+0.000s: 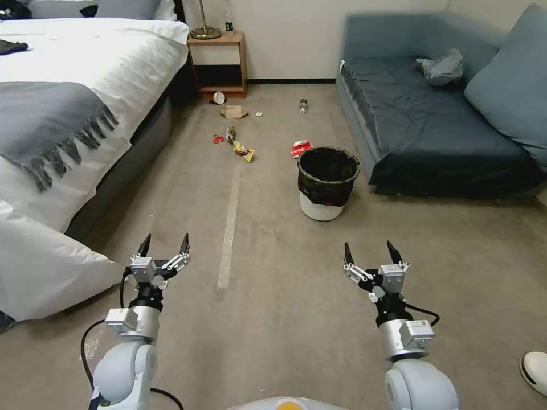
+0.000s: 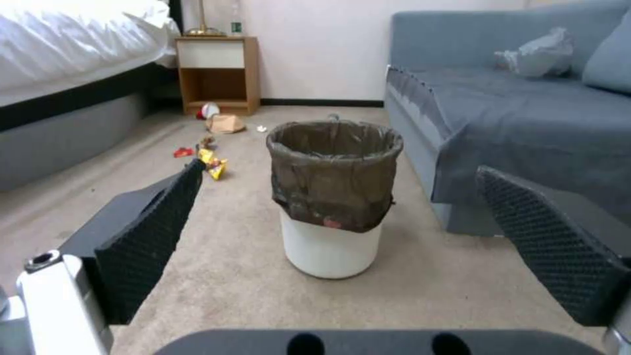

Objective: Pick up the trash can from the floor.

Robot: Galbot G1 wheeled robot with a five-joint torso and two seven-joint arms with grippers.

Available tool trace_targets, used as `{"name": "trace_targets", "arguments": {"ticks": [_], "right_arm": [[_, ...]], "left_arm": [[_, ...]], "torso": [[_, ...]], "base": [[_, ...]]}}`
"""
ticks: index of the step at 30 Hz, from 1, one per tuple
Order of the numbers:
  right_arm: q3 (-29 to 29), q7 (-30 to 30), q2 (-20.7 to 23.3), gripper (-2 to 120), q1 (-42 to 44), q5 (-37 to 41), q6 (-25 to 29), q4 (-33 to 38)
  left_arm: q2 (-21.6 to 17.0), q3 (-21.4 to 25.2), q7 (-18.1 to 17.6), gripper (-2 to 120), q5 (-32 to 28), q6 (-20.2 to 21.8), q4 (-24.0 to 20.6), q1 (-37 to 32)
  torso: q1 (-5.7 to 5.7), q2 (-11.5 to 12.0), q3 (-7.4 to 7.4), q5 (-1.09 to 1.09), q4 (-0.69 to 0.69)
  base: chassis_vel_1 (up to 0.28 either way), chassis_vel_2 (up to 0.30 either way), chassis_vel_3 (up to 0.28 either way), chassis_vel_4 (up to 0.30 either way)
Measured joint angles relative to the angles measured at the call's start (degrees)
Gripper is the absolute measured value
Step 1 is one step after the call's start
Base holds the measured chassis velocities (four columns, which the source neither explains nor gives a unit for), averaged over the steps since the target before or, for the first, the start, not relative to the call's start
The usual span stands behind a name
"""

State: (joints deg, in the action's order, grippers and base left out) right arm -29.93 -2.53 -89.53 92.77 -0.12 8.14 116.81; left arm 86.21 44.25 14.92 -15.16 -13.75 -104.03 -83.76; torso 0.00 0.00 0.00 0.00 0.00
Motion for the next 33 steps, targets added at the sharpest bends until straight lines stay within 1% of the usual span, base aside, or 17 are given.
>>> {"name": "trace_targets", "arguments": {"ticks": [12,20,23,26,33], "right_arm": [[0.0,0.0,-0.2,100,0.0,0.2,0.7,-0.1],[0.4,0.3,-0.1,100,-0.1,1.7,0.0,0.2],[0.3,0.0,-0.2,100,-0.6,2.4,1.4,-0.3],[-0.3,-1.0,-0.3,100,-1.1,2.7,4.1,-1.5],[-0.6,-1.7,-0.1,100,-1.4,2.8,6.1,-2.2]], "left_arm": [[0.0,-0.1,0.4,97,0.2,0.0,0.8,0.5],[0.1,-0.1,0.4,97,0.1,-0.2,1.3,0.7],[0.2,-0.2,0.4,97,0.0,-0.3,1.4,0.7],[0.3,-0.2,0.9,97,-0.8,-1.0,1.6,0.9],[0.4,-0.3,0.4,97,-0.9,-1.0,1.6,0.9]], "torso": [[0.00,0.0,0.00,0.00,0.00],[0.00,0.0,0.00,0.00,-0.01],[0.00,0.0,0.00,0.00,0.00],[0.00,0.0,0.00,0.00,-0.02],[0.00,0.0,0.00,0.00,-0.01]], "base": [[-0.008,-0.014,-0.010,-0.008],[-0.079,-0.077,-0.078,-0.084],[-0.106,-0.097,-0.066,-0.095],[-0.107,-0.096,-0.087,-0.092],[-0.057,-0.041,-0.039,-0.050]]}}
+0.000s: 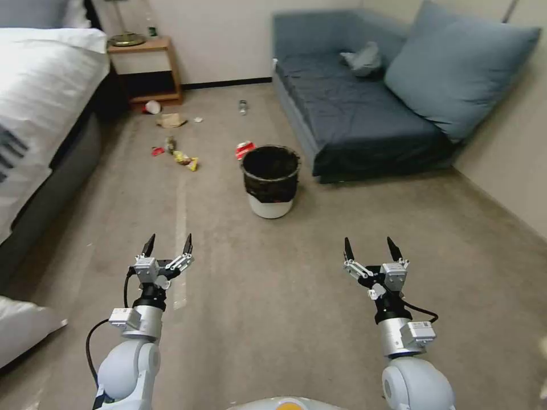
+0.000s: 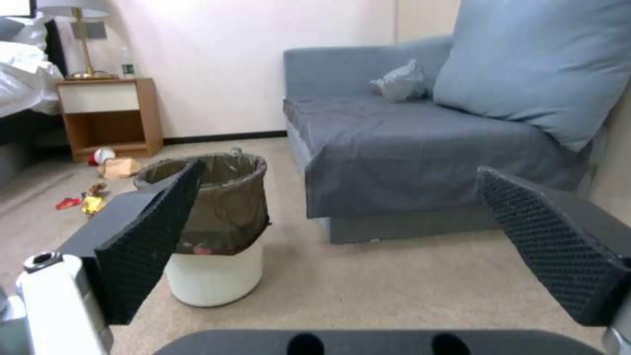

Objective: Pick up the trash can from the floor.

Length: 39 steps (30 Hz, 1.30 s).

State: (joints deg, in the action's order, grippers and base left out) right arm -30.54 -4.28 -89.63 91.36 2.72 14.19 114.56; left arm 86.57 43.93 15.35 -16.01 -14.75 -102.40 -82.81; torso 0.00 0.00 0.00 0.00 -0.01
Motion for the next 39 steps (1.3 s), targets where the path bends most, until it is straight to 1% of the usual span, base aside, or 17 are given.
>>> {"name": "trace_targets", "arguments": {"ticks": [2,12,22,39], "right_arm": [[0.0,-0.2,0.0,100,0.0,0.0,0.6,-0.4],[-0.2,-2.7,-0.2,100,0.2,0.8,1.0,-0.4],[-0.4,-3.3,-0.2,100,0.2,1.0,1.4,-0.3],[-0.5,-3.2,-0.2,100,-0.2,1.2,1.0,-0.7]], "left_arm": [[0.0,0.0,-0.2,97,0.0,0.0,0.0,-0.1],[0.0,0.0,-0.5,97,0.0,-0.5,-0.2,-0.6],[0.0,0.1,-0.5,97,0.1,-0.8,-0.5,-0.9],[0.1,0.0,-0.5,97,0.2,-0.9,0.2,-0.5]], "torso": [[0.00,0.0,0.00,0.00,0.02],[0.00,0.0,0.00,0.00,0.01],[0.00,0.0,0.00,0.00,0.01],[0.00,0.0,-0.01,-0.01,0.00]], "base": [[0.000,0.000,0.000,0.000],[0.000,0.000,0.000,0.000],[-0.014,0.019,0.016,-0.017],[-0.136,0.136,0.143,-0.144]]}}
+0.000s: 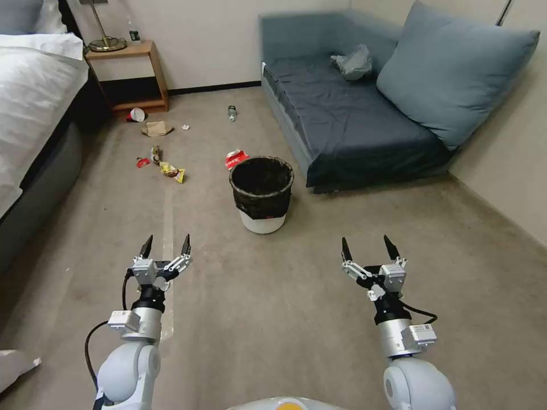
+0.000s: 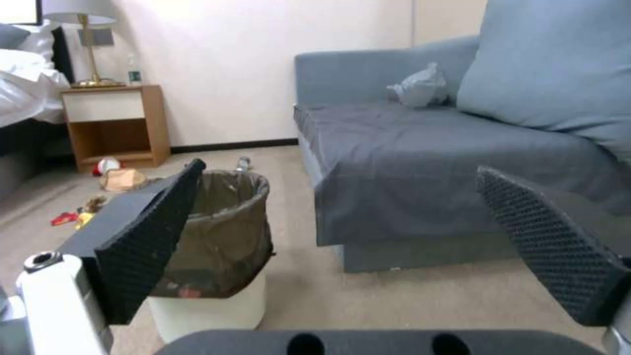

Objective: Pick up the trash can from the floor.

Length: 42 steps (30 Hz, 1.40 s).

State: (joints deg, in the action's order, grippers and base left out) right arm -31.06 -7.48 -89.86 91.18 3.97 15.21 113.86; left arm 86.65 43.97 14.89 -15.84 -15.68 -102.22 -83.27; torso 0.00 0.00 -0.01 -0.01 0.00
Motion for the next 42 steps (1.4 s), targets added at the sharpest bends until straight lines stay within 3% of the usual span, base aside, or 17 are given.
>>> {"name": "trace_targets", "arguments": {"ticks": [31,42], "right_arm": [[0.1,-0.2,-0.1,100,0.3,0.1,0.2,-0.2],[0.0,-0.8,0.0,100,0.1,-0.4,1.9,-0.7]], "left_arm": [[-0.1,-0.7,0.0,97,-0.9,0.2,-0.5,-0.3],[-1.4,-1.4,-1.5,97,-2.9,3.0,-2.3,-0.7]], "torso": [[0.00,0.0,0.01,0.01,0.00],[0.00,0.0,0.01,0.00,0.00]], "base": [[-0.132,0.137,0.136,-0.136],[-0.110,0.107,0.115,-0.111]]}}
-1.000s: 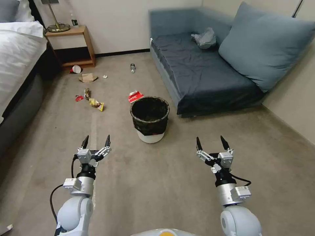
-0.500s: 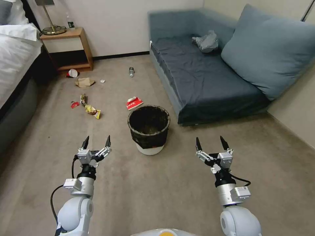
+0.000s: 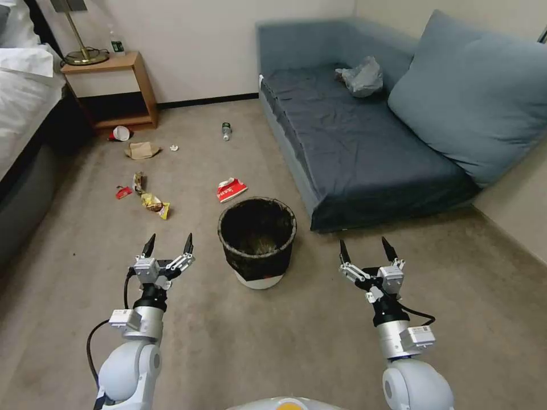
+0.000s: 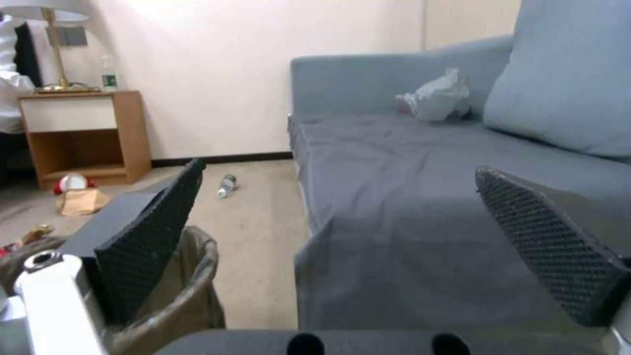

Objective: Pick up the trash can from the floor.

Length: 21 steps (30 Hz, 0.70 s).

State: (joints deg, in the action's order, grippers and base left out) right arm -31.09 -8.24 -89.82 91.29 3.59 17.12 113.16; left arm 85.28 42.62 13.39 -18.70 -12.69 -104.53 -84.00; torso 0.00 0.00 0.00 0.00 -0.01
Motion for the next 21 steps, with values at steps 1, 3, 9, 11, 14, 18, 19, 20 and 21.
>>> {"name": "trace_targets", "arguments": {"ticks": [1,3,9,11,14,18,19,20,21], "right_arm": [[0.0,0.0,0.0,100,0.0,-0.2,0.1,0.0],[0.0,-0.1,0.0,100,0.0,-0.4,0.1,0.0],[0.2,-1.1,0.0,100,0.2,-1.5,0.4,0.0],[0.8,-1.4,0.2,100,-0.4,-1.7,0.2,0.0],[1.7,-1.6,0.9,100,-1.6,-1.8,-0.4,-0.3],[1.9,-2.0,1.5,100,-2.0,-1.5,-0.6,-0.5],[1.6,-2.2,1.6,100,-1.9,-1.2,-0.5,-0.5],[1.6,-2.2,1.6,100,-1.9,-1.2,-0.5,-0.5],[1.3,-2.4,1.7,100,-1.7,-1.0,-0.3,-0.5]], "left_arm": [[-0.4,-0.3,-0.8,97,-1.3,1.1,-0.5,0.1],[-0.9,-0.6,-1.4,97,-3.1,2.8,-1.1,0.4],[-2.3,-3.7,-5.5,99,-11.8,13.2,-4.6,3.5],[-2.3,-4.5,-6.4,99,-14.4,17.6,-5.6,4.3],[-1.8,-4.4,-8.8,100,-15.3,21.5,-6.2,4.8],[-1.0,-4.5,-13.5,100,-15.8,27.9,-6.3,5.8],[-0.9,-4.8,-14.7,100,-16.1,29.9,-5.8,6.3],[-0.9,-4.8,-14.7,100,-16.1,29.9,-5.8,6.3],[-0.8,-5.1,-15.2,100,-17.0,31.7,-5.0,7.0]], "torso": [[0.00,0.0,0.00,0.00,0.01],[0.00,0.0,0.00,0.00,0.01],[0.00,0.0,0.00,0.02,0.00],[0.01,0.0,0.00,-0.01,-0.02],[0.00,0.0,0.00,0.01,0.00],[0.00,0.0,0.00,0.01,0.03],[0.01,0.0,0.00,0.01,0.00],[0.01,0.0,0.00,0.01,0.00],[0.01,0.0,0.00,0.00,0.01]], "base": [[-0.077,0.087,0.067,-0.061],[-0.045,0.061,0.067,-0.020],[0.000,0.000,0.000,0.000],[0.000,0.000,0.000,0.000],[0.000,0.000,0.000,0.000],[0.000,0.000,0.000,0.000],[0.000,0.000,0.000,0.000],[0.000,0.000,0.000,0.000],[0.000,0.000,0.000,0.000]]}}
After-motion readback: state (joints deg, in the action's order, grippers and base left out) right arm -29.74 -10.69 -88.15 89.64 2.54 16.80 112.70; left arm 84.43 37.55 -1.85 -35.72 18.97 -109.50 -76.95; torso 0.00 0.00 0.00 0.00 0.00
